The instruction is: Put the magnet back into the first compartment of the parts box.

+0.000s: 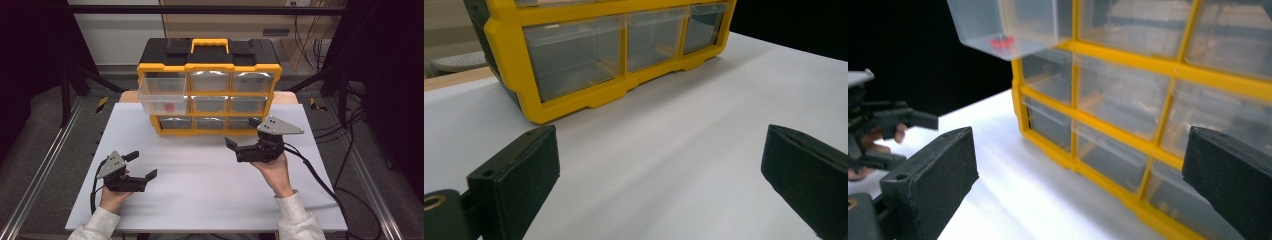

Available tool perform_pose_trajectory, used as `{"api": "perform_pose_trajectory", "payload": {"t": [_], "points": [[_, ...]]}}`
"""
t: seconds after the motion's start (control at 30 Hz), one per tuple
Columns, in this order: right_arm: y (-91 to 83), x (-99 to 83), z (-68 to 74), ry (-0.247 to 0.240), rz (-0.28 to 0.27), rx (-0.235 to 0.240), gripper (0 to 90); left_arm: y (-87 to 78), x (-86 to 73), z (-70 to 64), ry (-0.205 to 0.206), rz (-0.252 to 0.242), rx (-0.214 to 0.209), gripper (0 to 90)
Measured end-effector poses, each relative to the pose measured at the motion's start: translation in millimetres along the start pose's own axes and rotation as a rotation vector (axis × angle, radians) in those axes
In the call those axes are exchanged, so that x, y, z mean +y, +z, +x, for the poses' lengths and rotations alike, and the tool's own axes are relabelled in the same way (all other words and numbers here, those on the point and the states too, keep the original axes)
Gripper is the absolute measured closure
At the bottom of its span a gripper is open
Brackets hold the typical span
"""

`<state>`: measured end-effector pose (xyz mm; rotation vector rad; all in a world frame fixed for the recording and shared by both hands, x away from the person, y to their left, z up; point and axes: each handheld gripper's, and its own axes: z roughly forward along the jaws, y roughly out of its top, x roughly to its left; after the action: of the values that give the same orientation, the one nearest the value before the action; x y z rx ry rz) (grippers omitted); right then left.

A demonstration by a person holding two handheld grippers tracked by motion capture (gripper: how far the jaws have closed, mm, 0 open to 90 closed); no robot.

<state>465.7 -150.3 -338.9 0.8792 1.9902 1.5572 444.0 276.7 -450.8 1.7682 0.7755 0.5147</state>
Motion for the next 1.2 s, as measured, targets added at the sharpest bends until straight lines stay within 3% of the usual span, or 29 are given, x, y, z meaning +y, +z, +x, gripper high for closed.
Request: {"api": "perform_pose_trajectory", "payload": {"t": [0.57,0.93,1.2], "points": [[-26.0,-62.8,-28.5,0.047,0.055,-0.041,1.4,0.5,-0.3,-0.3,0.0,0.005,0.001,1.6],[-46.4,-94.2,-40.4,0.055,0.021,-0.041,1.5,0.4,-0.3,-0.3,-0.001,0.006,0.003,1.6],[-52.6,-118.0,-49.7,0.094,0.014,-0.027,1.6,0.5,-0.4,-0.1,-0.002,0.005,0.001,1.6]]}}
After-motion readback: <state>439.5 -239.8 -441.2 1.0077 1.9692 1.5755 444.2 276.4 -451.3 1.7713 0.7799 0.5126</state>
